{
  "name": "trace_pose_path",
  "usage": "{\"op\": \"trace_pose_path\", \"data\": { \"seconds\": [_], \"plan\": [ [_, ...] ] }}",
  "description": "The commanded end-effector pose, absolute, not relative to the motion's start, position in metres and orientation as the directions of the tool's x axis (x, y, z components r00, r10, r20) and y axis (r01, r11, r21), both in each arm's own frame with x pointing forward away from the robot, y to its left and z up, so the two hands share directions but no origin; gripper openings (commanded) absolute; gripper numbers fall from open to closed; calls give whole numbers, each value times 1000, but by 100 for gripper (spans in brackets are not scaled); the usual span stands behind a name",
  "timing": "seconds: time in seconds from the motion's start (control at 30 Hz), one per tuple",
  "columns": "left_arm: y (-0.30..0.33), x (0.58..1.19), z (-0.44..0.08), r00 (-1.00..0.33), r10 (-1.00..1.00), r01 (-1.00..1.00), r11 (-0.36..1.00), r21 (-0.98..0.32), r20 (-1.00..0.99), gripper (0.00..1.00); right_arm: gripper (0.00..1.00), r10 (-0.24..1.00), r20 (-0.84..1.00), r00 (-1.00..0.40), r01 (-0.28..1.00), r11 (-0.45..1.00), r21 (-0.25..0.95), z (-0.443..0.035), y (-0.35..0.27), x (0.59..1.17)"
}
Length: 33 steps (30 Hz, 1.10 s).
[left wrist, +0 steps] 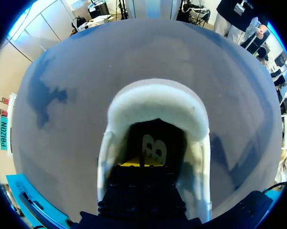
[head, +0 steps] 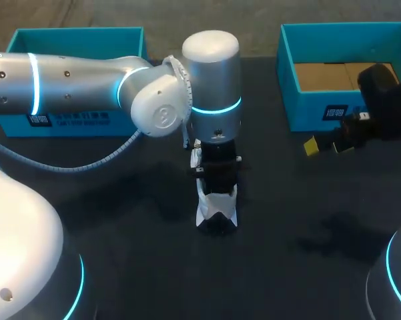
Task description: Take the shoe out of the shoebox, open the shoe tongue, remove and reinsert the insole, then place the shoe into the shoebox
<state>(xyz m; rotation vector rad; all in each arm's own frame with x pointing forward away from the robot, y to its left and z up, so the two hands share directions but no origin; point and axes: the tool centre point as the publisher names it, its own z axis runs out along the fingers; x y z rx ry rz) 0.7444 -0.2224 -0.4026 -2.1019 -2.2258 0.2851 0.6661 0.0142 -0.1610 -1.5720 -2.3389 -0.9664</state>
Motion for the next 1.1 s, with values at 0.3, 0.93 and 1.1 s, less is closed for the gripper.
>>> {"op": "trace_pose_path", "data": {
  "seconds": [0.3, 0.93, 1.1],
  "plan": [
    [-225, 725, -393, -31, 994, 988, 15, -155, -105, 0, 100, 773, 465, -431, 877, 236, 419, -162, 15, 666],
    [-214, 734, -390, -65, 994, 992, 54, -118, -87, 0, 100, 773, 465, -431, 877, 236, 419, -162, 15, 666],
    [-211, 736, -368, -46, 994, 998, 42, -43, -95, 0, 100, 773, 465, -431, 877, 236, 419, -162, 15, 666]
  ]
}}
